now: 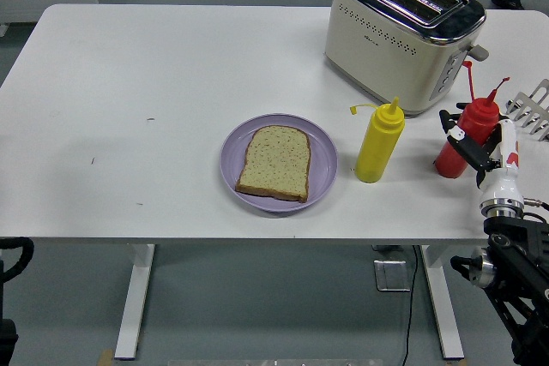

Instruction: Pick up the cup,pour liquid into bread,place the cup on the desk

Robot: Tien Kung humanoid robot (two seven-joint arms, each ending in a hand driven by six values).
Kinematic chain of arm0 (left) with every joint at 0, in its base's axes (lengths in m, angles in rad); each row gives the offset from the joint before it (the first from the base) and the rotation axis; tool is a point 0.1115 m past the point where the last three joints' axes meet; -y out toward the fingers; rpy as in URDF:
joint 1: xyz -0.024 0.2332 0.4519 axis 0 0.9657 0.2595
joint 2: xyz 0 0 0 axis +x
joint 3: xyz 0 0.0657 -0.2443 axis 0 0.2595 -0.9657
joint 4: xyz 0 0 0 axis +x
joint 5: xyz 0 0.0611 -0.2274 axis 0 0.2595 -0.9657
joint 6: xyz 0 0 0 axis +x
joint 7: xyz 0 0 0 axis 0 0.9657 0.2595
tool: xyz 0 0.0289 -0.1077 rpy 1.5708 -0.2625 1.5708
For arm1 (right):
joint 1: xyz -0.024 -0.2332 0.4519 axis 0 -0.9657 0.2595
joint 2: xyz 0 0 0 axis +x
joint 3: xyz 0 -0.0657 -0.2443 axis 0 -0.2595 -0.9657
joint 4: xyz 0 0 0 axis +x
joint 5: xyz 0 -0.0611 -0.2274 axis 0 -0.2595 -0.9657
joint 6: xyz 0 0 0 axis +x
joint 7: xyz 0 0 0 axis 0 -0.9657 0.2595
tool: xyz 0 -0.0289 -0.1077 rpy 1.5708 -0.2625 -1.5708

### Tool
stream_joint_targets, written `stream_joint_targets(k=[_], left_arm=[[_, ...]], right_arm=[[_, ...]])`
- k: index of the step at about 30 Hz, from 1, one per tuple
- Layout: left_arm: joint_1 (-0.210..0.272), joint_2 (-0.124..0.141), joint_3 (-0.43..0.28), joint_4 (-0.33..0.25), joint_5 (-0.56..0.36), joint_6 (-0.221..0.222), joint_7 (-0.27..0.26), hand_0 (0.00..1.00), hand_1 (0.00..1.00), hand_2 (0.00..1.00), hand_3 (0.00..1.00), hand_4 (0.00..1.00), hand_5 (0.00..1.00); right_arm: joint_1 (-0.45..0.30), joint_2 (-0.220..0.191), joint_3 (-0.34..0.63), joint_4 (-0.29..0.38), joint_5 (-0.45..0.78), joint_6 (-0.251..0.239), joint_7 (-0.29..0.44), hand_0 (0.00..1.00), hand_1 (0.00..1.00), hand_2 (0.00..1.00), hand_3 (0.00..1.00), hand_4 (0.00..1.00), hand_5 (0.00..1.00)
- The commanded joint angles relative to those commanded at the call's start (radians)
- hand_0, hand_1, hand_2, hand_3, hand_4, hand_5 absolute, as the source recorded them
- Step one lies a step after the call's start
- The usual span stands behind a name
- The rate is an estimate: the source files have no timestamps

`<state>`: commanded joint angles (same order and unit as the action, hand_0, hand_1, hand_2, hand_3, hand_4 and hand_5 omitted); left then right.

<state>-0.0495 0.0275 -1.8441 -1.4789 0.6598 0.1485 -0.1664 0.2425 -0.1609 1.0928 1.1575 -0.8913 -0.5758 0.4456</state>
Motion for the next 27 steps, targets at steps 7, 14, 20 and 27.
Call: stream_joint_targets(k=[7,14,20,27], left_arm=[[0.002,0.0,0.001,0.0,0.0,0.0,0.0,0.72,0.734,0.733,0.667,0.636,0.998],[0.004,0.0,0.001,0.001,0.0,0.0,0.0,0.721,0.735,0.732,0.667,0.637,0.998],[0.004,-0.001,0.0,0.001,0.001,0.001,0.0,0.721,0.735,0.733,0.667,0.637,0.998],[0.001,-0.001,-0.002,0.0,0.001,0.001,0.0,0.721,0.735,0.732,0.667,0.637,0.998]], right_arm=[[0.002,0.004,-0.003,-0.01,0.013,-0.008,0.01,0.136,0.126,0.234,0.285,0.854,0.206],[0.002,0.007,-0.007,-0.011,0.022,-0.015,0.016,0.056,0.071,0.189,0.251,0.845,0.192],[0.004,0.006,0.002,-0.002,0.023,-0.022,0.016,0.019,0.045,0.172,0.241,0.833,0.169],[0.009,-0.005,0.031,0.058,0.019,-0.039,0.003,0.002,0.029,0.157,0.236,0.832,0.172]])
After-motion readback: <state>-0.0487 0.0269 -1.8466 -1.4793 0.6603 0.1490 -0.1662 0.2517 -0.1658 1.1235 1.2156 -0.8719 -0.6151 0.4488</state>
